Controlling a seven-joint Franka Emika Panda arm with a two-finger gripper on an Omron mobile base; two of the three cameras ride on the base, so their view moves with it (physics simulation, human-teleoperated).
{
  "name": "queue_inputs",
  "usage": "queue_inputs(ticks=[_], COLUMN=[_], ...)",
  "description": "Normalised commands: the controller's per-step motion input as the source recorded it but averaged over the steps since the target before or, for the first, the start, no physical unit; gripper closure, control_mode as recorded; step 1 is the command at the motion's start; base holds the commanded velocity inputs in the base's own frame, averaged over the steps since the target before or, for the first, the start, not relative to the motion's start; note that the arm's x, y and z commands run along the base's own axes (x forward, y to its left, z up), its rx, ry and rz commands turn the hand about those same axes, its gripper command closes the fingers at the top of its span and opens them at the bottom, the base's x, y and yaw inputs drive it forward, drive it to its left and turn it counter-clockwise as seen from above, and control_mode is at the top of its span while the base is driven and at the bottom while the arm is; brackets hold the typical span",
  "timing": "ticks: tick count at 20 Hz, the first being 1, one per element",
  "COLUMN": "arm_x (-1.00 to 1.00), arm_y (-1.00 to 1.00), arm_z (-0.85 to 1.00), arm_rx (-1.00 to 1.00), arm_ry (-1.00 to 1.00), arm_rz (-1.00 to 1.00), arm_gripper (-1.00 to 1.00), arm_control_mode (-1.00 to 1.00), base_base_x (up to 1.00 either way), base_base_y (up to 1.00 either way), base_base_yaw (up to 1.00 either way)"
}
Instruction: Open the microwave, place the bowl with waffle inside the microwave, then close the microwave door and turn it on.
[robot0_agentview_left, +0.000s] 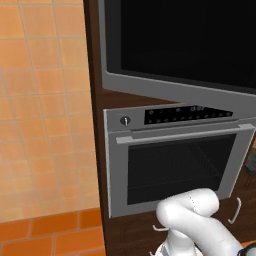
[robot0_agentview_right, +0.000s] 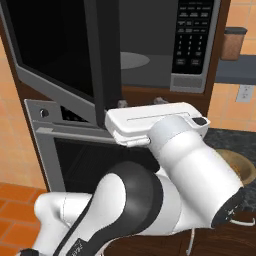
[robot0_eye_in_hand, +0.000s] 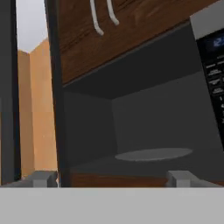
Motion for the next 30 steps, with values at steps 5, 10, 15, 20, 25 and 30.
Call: queue_inputs(ticks=[5,10,15,20,25,30], arm_x=[0.49,0.11,-0.6,-0.31,0.0,-0.19], arm_y=[0.08,0.08,0.7,0.65,0.1,0.04], arm_z=[-0.05,0.0,0.0,0.0,0.0,0.0], arm_rx=[0.04,0.04,-0.05,-0.02,0.0,0.0], arm_ry=[0.0,0.0,-0.07,-0.09,0.01,0.0], arm_rz=[0.28,0.26,0.04,0.01,0.3,0.43], arm_gripper=[-1.0,-1.0,-1.0,-1.0,-1.0,-1.0], arm_control_mode=[-1.0,-1.0,-1.0,-1.0,-1.0,-1.0], base_base_x=[0.0,0.0,0.0,0.0,0.0,0.0], base_base_y=[0.0,0.0,0.0,0.0,0.0,0.0], base_base_yaw=[0.0,0.0,0.0,0.0,0.0,0.0])
